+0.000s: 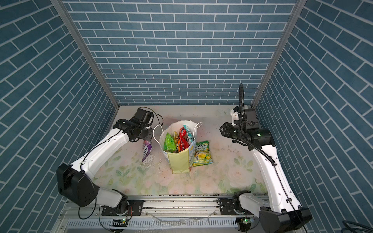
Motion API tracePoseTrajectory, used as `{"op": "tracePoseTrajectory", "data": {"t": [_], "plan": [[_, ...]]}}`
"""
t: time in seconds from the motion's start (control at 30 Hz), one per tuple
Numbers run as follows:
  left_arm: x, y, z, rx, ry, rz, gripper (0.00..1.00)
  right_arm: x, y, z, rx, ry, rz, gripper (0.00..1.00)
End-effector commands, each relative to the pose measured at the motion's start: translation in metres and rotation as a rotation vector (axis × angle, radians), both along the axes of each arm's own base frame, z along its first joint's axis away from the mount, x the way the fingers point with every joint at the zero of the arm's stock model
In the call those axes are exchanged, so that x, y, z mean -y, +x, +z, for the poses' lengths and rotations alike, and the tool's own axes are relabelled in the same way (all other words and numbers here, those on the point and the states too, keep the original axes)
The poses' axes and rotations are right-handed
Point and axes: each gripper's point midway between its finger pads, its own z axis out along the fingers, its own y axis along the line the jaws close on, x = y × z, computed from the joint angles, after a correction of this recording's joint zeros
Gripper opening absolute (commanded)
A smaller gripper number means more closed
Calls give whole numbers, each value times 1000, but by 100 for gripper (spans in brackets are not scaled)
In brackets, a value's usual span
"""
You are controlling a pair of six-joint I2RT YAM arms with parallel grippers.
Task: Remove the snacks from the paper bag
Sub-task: 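Lower the purple pack beside the bag and open the left gripper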
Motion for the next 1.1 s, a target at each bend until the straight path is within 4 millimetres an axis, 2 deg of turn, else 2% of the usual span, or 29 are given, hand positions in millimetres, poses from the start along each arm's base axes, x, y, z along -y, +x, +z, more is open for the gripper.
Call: {"op": "tracePoseTrajectory", "data": {"t": [0.0, 0.33, 0.5, 0.73, 0.93, 1.07], "plan": [[2, 25, -6, 46, 15, 0, 5, 0, -10, 5, -17, 19, -8, 40], [4, 46, -62, -81, 52, 2, 8, 4, -21, 18, -3, 5, -8, 40], [16, 49, -75, -127, 6, -13, 12, 5, -24, 23, 6, -1, -9, 40], [21, 53, -63, -115, -79, 3, 35, 1, -25, 29, 18, 0, 8, 40], [8, 48, -40, -82, -227, 67, 39, -5, -23, 29, 22, -16, 29, 39], [1, 39, -12, -31, -322, 91, 41, -10, -21, 36, 48, -56, 52, 39]]}}
